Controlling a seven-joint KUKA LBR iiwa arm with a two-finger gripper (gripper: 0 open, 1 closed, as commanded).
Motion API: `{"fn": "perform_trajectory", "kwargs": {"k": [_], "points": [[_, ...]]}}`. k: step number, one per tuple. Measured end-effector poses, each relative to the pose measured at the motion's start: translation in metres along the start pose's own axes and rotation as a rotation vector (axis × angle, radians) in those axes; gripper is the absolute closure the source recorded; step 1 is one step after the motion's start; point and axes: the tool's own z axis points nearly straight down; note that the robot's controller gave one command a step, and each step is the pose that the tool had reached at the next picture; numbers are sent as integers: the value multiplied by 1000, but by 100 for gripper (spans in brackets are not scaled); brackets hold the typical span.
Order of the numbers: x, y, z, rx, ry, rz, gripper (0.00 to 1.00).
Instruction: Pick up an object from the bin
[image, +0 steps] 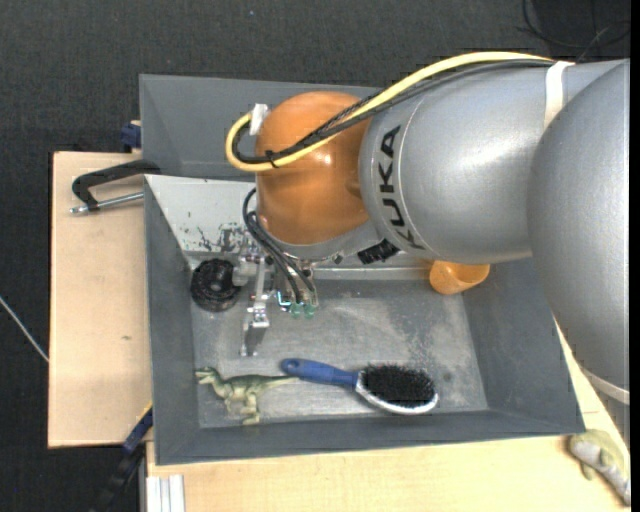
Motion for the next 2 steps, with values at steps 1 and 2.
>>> {"fn": "perform_trajectory", "kwargs": {"k": [1,2], "points": [[40,-93,120,-3,-13,-64,0],[50,-87,88,-1,-14,-184,0]]}}
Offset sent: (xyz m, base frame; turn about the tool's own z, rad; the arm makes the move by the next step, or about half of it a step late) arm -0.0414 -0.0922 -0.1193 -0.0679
